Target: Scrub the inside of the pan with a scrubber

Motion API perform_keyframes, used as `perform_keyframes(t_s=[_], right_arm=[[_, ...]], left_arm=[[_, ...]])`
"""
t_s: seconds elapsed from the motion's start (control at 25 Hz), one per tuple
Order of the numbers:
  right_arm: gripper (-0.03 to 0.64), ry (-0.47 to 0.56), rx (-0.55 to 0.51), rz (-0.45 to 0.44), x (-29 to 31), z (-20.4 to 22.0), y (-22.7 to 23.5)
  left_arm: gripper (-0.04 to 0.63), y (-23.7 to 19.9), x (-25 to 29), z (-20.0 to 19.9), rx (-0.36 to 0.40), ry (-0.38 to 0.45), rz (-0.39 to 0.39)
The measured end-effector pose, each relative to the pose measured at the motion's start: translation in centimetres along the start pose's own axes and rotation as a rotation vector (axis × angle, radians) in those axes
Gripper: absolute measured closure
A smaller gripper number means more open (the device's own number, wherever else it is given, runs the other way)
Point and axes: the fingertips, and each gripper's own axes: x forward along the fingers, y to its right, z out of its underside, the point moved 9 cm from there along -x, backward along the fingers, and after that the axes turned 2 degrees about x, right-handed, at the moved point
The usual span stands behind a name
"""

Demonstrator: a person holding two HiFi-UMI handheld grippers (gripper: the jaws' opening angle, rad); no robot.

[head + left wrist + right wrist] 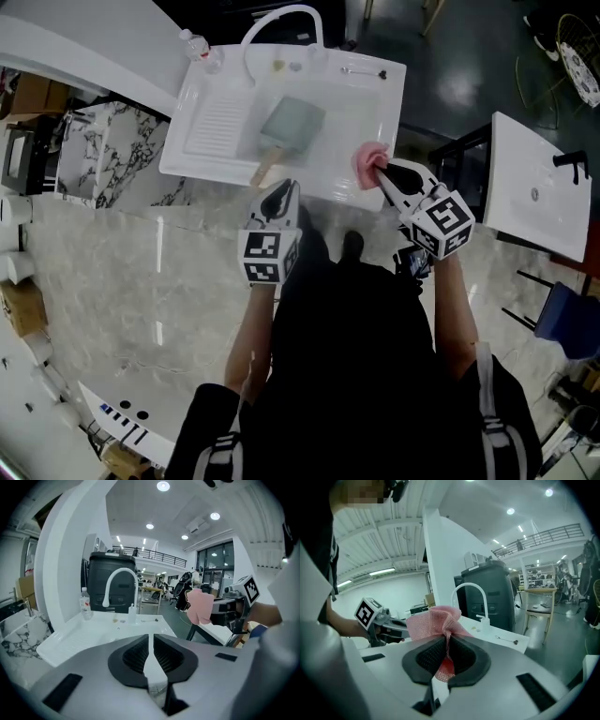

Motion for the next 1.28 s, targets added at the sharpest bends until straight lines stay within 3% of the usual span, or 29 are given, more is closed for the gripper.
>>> perform_keyframes(t_s=[0.24, 0.6, 0.76, 1.28], right_arm=[[0.581, 0.099, 0.048, -0.062, -5.0, -1.9, -0.5], [0.581, 0.182, -0.027, -0.056, -8.1, -3.7, -2.4], [0.583, 0.199, 0.003, -0.087, -7.7, -3.9, -3.1], [0.583, 0.176, -0.005, -0.130, -6.3, -3.5, -3.7]], left_arm=[[0.537, 3.0, -2.3, -1.7, -0.020, 0.083, -0.020], [0.538, 5.1, -5.8, -4.4, 0.003, 0.207, 0.015], [0.540, 5.0, -6.6, -4.3, 0.007, 0.217, 0.038], [0.540, 4.6, -7.9, -3.7, 0.005, 0.213, 0.009]])
